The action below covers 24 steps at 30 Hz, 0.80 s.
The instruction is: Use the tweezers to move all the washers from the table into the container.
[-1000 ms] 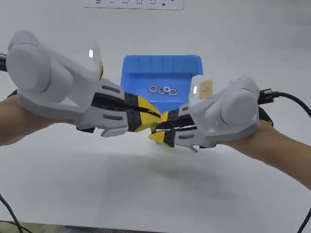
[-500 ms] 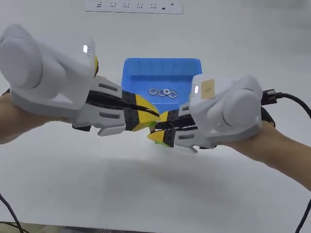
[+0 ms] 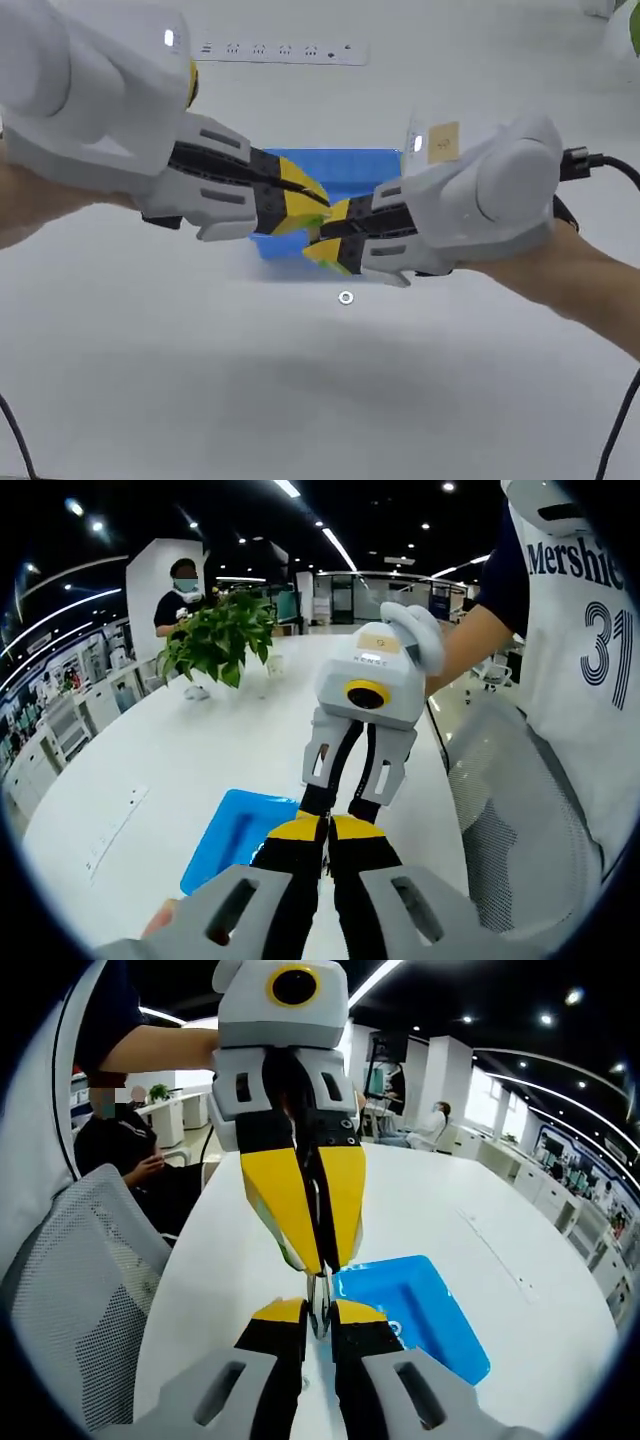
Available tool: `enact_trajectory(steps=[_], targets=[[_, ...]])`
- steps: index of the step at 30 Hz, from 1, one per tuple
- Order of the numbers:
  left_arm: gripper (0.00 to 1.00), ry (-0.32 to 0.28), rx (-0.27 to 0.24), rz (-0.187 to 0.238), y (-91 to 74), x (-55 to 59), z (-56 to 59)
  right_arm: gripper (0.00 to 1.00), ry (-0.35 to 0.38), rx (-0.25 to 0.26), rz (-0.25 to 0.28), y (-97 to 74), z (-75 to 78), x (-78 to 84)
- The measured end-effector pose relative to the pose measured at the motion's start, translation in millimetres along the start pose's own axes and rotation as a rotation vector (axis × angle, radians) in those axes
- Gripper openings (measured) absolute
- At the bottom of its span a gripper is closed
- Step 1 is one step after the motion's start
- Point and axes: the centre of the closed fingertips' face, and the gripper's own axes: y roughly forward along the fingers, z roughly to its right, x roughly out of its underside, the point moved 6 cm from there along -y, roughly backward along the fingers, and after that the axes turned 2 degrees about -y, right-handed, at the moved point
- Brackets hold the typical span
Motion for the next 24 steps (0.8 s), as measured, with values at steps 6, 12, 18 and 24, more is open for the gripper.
enact_trajectory(steps=[6, 12, 18, 24], targets=[[0.06, 0.031, -0.009, 0.021, -4.2, -10.4, -19.3, 0.10, -0.021, 0.035, 0.011, -6.6, 19.9, -7.5], [0.06, 0.059, -0.008, 0.019, 5.7, -12.1, -39.6, 0.10, -0.037, 0.052, -0.003, -3.7, 40.7, -1.9], [0.06, 0.019, -0.034, 0.022, 16.3, 1.8, -65.9, 0.10, -0.012, 0.066, -0.016, 10.3, 62.2, 12.2], [0.06, -0.033, -0.024, 0.003, 29.8, 25.9, -79.8, 0.10, 0.016, 0.040, -0.049, 29.4, 68.3, 32.9]])
